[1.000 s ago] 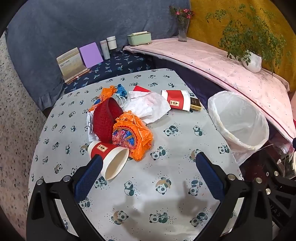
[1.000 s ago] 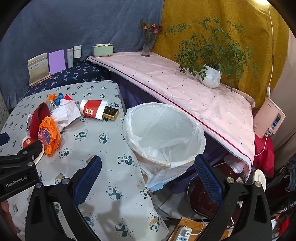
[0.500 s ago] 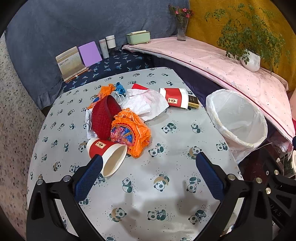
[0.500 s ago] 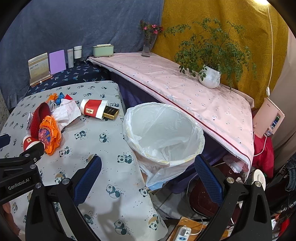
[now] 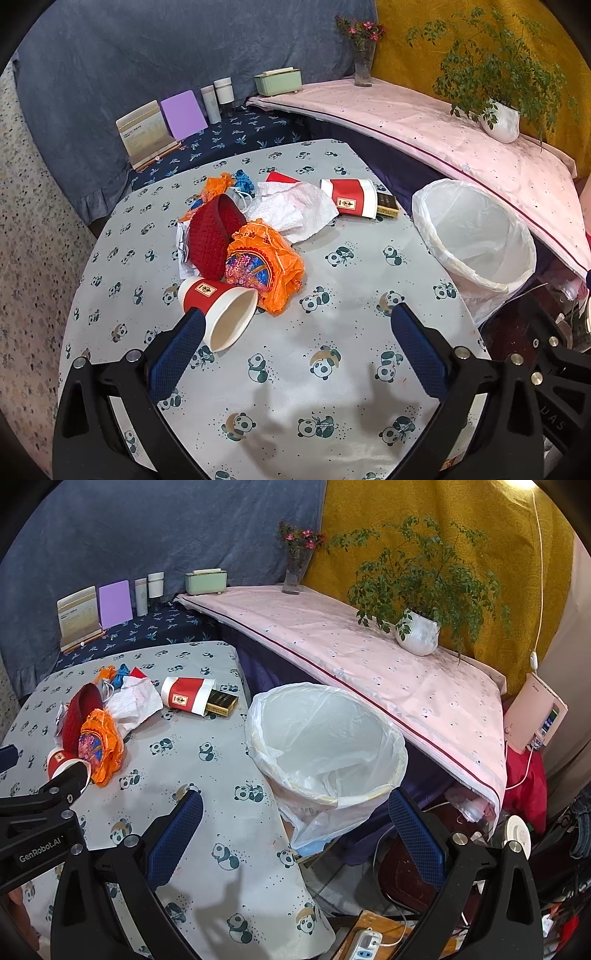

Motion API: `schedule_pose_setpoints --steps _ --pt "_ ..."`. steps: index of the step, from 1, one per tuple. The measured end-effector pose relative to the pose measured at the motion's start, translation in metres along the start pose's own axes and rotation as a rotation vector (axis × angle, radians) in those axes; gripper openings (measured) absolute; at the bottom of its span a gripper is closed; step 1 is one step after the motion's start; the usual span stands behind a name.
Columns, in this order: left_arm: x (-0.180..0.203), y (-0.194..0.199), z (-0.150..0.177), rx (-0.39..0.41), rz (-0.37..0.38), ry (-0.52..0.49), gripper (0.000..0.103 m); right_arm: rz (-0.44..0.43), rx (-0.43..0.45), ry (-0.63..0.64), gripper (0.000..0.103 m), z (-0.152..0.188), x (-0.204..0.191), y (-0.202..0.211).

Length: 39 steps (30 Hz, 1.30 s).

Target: Collect trash

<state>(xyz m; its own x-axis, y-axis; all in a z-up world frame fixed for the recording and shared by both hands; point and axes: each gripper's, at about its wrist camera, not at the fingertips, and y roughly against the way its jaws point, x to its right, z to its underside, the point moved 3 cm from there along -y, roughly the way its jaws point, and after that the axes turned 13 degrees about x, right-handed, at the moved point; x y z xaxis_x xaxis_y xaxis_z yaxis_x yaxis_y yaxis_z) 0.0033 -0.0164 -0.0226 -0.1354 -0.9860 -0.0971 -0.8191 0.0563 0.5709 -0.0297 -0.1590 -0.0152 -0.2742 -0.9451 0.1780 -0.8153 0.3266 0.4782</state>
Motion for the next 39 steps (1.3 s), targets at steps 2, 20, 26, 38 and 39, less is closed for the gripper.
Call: schedule_pose_setpoints --steps 2,20,26,38,39 --pt "-0.0004 0.0000 0.0004 -0.001 -0.002 0.001 0.096 -0.002 -0.001 -0.002 0.096 0.0006 0.0000 0.0002" --pt "0.0000 0.0010 0.0024 0.000 -0.004 0.002 0.096 -0.006 -0.003 -0.003 0.096 0.0011 0.0014 0.0010" --pt "0.0000 0.0003 0.0036 0.000 -0.006 0.004 0.096 -0.007 -0.003 0.001 0.096 0.0016 0.0004 0.0008" --pt "-0.0014 0.0005 0.0041 0.008 -0.010 0.006 0.096 -0.004 -0.006 0.003 0.096 0.0022 -0.0028 -0.0014" --pt "-0.0014 0.0010 0.0041 0.010 -0.010 0.005 0.096 -0.004 -0.006 0.002 0.096 0.0021 -0.0035 -0.0020"
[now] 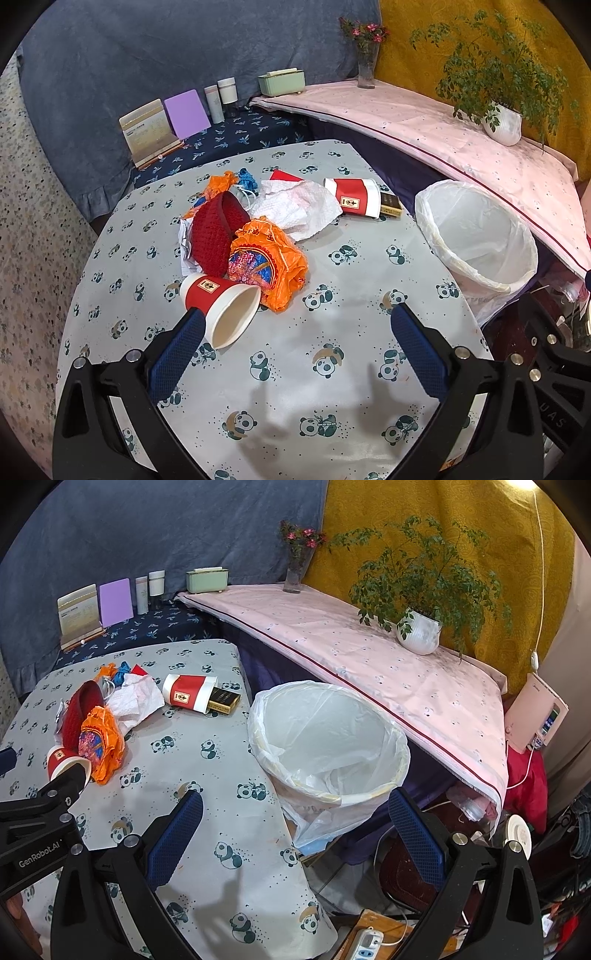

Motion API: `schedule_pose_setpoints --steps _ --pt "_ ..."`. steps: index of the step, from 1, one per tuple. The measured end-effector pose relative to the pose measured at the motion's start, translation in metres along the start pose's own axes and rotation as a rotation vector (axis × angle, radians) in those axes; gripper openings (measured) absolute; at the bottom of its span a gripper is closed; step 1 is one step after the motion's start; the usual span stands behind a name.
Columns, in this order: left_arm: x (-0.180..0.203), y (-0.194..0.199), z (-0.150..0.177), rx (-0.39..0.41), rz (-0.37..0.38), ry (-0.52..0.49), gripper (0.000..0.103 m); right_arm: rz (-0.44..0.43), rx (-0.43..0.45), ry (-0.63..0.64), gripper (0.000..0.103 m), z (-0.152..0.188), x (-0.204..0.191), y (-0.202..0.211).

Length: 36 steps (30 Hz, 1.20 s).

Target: Collect trash

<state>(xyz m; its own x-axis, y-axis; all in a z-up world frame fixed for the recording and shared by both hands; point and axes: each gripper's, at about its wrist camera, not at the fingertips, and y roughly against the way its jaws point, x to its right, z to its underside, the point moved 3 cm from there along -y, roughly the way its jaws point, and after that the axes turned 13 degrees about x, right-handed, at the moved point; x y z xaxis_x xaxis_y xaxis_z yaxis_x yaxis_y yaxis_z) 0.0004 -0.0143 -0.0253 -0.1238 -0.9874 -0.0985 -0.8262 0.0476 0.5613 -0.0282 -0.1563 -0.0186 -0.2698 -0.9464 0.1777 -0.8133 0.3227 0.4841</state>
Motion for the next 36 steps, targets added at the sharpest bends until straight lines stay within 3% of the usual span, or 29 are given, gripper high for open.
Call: schedule_pose_setpoints --steps 36 --pt "-0.021 -0.021 0.007 -0.046 -0.015 0.072 0.096 -0.017 0.001 -0.016 0.096 -0.003 -0.009 -0.014"
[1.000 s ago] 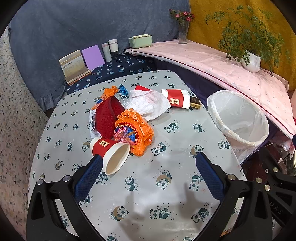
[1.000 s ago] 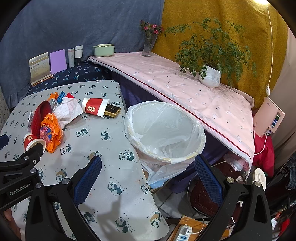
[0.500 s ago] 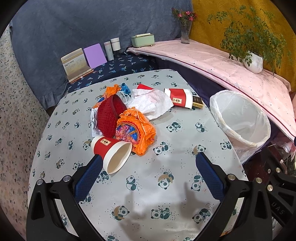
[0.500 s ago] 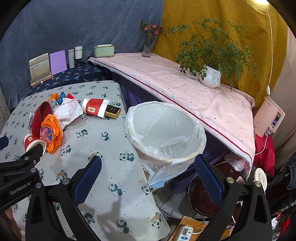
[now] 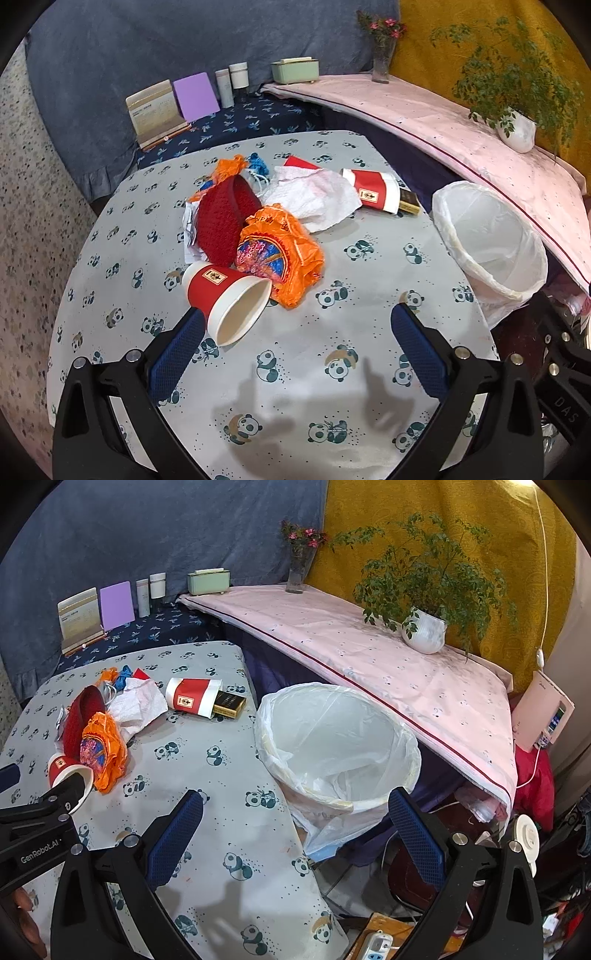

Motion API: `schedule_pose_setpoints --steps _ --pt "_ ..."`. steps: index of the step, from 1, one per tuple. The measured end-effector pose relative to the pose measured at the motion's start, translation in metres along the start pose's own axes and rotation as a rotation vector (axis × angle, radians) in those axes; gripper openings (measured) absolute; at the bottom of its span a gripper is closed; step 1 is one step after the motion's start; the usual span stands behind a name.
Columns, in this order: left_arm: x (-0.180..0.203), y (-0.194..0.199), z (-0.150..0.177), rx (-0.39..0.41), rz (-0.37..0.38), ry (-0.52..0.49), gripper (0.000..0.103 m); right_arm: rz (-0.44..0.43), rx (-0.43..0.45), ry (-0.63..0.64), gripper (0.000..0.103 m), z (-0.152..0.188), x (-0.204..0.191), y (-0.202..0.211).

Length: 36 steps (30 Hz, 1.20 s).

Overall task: Collect trash
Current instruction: 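Reach the left gripper to the red-and-white paper cup and grasp it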

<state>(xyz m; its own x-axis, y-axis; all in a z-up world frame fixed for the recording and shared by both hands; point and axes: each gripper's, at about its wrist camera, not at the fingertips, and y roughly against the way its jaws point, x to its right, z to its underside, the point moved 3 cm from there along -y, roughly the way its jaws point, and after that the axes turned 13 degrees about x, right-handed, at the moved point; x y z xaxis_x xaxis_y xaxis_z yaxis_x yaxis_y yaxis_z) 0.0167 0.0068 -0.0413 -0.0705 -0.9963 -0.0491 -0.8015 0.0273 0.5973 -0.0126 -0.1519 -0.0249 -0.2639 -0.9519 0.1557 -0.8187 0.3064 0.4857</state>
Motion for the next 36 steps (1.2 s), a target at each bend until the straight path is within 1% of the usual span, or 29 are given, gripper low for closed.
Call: schedule_pose_setpoints --steps 5,8,12,18,21,25,29,31,36 --pt "-0.017 -0.015 0.003 -0.023 -0.029 0.028 0.096 -0.019 -0.008 0.012 0.096 0.001 -0.011 -0.010" --pt "-0.035 -0.030 0.005 -0.059 -0.046 0.075 0.096 -0.030 -0.010 0.016 0.096 0.000 -0.019 -0.016" --pt "-0.055 -0.044 0.007 -0.075 -0.080 0.113 0.096 -0.047 -0.019 0.018 0.096 -0.002 -0.030 -0.027" --pt "-0.076 -0.063 0.012 -0.106 -0.094 0.118 0.096 -0.072 -0.035 0.023 0.096 -0.005 -0.047 -0.043" --pt "-0.090 -0.074 0.014 -0.142 -0.103 0.155 0.096 -0.087 -0.044 0.028 0.096 -0.005 -0.058 -0.051" --pt "-0.097 -0.087 0.014 -0.164 -0.113 0.188 0.096 -0.108 -0.056 0.034 0.096 -0.006 -0.070 -0.061" --pt "-0.097 -0.103 0.015 -0.202 -0.093 0.228 0.096 -0.127 -0.061 0.034 0.096 -0.009 -0.081 -0.070" --pt "-0.094 -0.107 0.016 -0.225 -0.081 0.220 0.096 -0.132 -0.063 0.037 0.096 -0.010 -0.085 -0.073" --pt "-0.089 -0.093 0.025 -0.200 -0.056 0.137 0.096 -0.137 -0.065 0.039 0.096 -0.012 -0.090 -0.076"
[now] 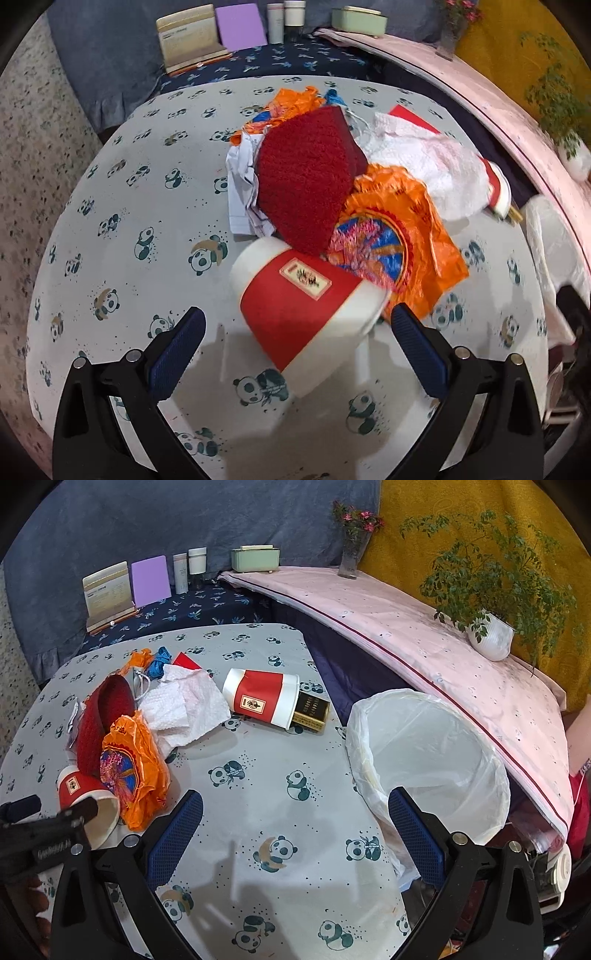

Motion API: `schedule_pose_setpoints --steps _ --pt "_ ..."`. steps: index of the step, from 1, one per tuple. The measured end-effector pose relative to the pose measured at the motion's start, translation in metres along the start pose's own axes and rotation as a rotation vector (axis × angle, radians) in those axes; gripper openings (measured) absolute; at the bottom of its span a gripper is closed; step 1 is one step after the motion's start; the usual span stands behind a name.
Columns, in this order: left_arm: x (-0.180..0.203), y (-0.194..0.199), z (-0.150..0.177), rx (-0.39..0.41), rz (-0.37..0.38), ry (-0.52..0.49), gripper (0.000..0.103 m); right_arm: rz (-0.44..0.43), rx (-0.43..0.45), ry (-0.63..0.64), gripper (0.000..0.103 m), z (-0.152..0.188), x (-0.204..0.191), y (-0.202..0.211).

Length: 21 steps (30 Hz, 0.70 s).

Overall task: Collect trash
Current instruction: 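Reach the left gripper to the red-and-white paper cup and grasp it, then grasp the orange snack bag with the right gripper while the left gripper holds the cup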

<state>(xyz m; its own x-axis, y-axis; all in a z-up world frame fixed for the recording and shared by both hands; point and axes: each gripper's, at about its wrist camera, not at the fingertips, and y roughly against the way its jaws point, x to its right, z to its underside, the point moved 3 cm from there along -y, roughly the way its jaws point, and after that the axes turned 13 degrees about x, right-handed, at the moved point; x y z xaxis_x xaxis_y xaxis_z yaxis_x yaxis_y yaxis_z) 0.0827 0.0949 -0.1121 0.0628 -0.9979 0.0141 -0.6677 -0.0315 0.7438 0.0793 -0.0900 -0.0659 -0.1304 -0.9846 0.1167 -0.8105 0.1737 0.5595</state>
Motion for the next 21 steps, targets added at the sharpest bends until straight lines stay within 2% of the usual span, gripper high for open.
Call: schedule_pose_setpoints --steps 3,7,8,9,10,12,13,15,18,21 --pt "0.000 0.001 0.012 0.010 -0.017 -0.071 0.093 -0.004 -0.009 0.002 0.096 0.001 -0.004 -0.003" --pt "-0.004 -0.003 0.017 0.005 -0.006 -0.105 0.066 -0.015 -0.013 0.010 0.096 0.004 -0.011 -0.001" --pt "-0.005 -0.004 0.017 0.003 0.000 -0.103 0.063 -0.019 -0.015 0.013 0.096 0.005 -0.012 -0.001" --pt "-0.006 -0.004 0.017 0.002 0.010 -0.102 0.056 -0.024 -0.017 0.015 0.096 0.005 -0.014 -0.001" --pt "-0.006 -0.005 0.016 0.002 0.016 -0.103 0.044 -0.029 -0.017 0.016 0.096 0.005 -0.016 -0.001" --pt "-0.006 -0.006 0.015 0.003 0.027 -0.106 0.032 -0.044 -0.018 0.016 0.096 0.006 -0.021 -0.002" --pt "-0.006 -0.005 0.015 0.009 0.033 -0.104 0.020 -0.061 -0.019 0.013 0.096 0.006 -0.024 -0.003" --pt "-0.006 0.000 0.014 0.015 0.048 -0.104 0.007 -0.092 -0.029 0.008 0.091 0.007 -0.032 -0.007" --pt "-0.008 0.007 0.011 0.032 0.067 -0.099 0.002 -0.147 -0.047 0.002 0.082 0.009 -0.044 -0.013" --pt "-0.011 0.016 0.009 0.051 0.073 -0.092 0.002 -0.200 -0.057 -0.002 0.074 0.008 -0.059 -0.019"
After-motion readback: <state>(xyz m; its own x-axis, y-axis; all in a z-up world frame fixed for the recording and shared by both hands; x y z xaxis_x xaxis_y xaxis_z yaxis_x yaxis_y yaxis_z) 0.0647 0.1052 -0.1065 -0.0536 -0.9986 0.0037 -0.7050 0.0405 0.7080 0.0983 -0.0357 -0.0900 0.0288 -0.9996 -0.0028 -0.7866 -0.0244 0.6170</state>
